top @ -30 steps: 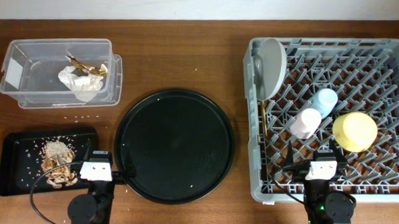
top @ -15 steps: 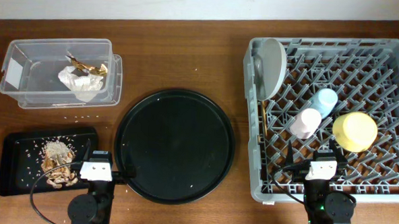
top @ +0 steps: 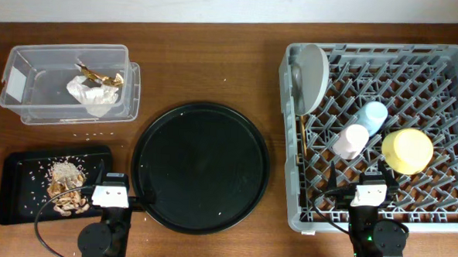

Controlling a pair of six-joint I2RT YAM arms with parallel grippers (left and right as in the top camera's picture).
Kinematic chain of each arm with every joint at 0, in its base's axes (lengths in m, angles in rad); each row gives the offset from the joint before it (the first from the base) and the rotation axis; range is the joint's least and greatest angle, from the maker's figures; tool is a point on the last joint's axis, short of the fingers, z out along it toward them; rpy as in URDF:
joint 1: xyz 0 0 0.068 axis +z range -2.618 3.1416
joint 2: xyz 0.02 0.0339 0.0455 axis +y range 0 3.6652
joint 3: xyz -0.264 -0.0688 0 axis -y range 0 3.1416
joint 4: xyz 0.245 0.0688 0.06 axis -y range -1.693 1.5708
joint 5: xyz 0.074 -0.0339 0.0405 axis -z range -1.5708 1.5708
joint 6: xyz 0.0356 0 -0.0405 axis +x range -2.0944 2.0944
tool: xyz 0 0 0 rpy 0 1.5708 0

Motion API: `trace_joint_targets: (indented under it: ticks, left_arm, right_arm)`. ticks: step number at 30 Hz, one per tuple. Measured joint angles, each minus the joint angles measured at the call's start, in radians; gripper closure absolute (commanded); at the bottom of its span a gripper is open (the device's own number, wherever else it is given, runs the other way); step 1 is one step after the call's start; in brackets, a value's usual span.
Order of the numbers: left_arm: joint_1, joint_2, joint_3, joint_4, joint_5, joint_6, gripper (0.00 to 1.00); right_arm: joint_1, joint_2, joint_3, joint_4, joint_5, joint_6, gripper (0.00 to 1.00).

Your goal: Sort waste into correct bins and load items into the dishwasher rack

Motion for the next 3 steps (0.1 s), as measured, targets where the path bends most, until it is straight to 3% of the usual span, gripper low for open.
trace_joint_targets:
  ticks: [3]
  left_arm:
    - [0.000, 0.000, 0.000, 0.000, 0.000, 0.000, 0.01]
  right_arm:
    - [0.000, 0.000, 0.000, 0.000, 0.000, -0.001, 0.02]
